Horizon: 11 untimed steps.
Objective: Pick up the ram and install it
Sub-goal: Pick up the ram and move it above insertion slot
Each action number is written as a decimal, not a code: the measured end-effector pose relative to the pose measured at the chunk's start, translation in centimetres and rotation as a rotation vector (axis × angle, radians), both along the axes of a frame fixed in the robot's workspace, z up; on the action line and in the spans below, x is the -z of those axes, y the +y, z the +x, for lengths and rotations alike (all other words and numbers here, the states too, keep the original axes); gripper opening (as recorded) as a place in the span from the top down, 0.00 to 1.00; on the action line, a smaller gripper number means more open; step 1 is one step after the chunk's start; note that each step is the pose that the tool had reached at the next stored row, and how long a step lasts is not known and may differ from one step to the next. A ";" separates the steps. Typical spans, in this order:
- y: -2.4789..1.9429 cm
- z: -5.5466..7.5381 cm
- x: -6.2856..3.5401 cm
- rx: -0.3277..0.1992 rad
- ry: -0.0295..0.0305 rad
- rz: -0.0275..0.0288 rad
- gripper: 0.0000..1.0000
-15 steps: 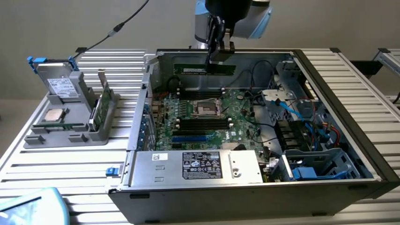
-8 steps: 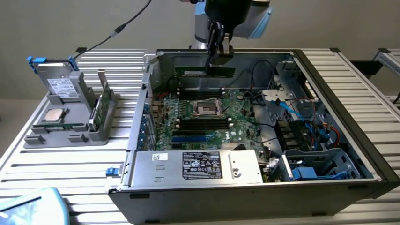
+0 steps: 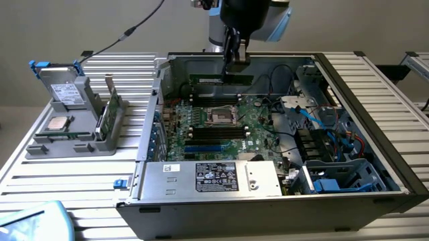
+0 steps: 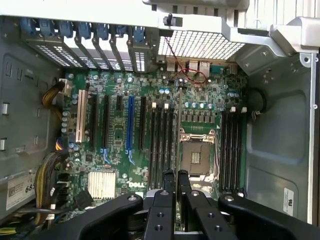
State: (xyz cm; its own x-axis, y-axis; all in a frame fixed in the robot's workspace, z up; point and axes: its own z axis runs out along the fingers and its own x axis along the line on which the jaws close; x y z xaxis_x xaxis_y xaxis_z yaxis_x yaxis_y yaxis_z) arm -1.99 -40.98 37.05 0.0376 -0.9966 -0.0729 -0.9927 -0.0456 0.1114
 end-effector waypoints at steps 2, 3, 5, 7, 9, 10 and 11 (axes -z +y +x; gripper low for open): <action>0.15 0.0 0.21 0.003 -0.0025 0.0002 0.86; 0.22 0.0 0.31 0.005 -0.0036 0.0001 0.86; 0.34 0.0 0.50 0.008 -0.0067 0.0001 0.86; 0.43 0.0 0.70 0.013 -0.0096 0.0002 0.86; 0.48 0.0 0.88 0.016 -0.0107 -0.0004 0.86; 0.48 0.0 0.89 0.016 -0.0107 -0.0011 0.86; 0.48 0.0 0.89 0.016 -0.0107 -0.0011 0.86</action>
State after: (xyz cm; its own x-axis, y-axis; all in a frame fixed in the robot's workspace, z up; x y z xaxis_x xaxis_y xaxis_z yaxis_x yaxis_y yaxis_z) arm -1.99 -40.50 36.16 0.0228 -0.9972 -0.0715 -0.9945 -0.0299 0.1008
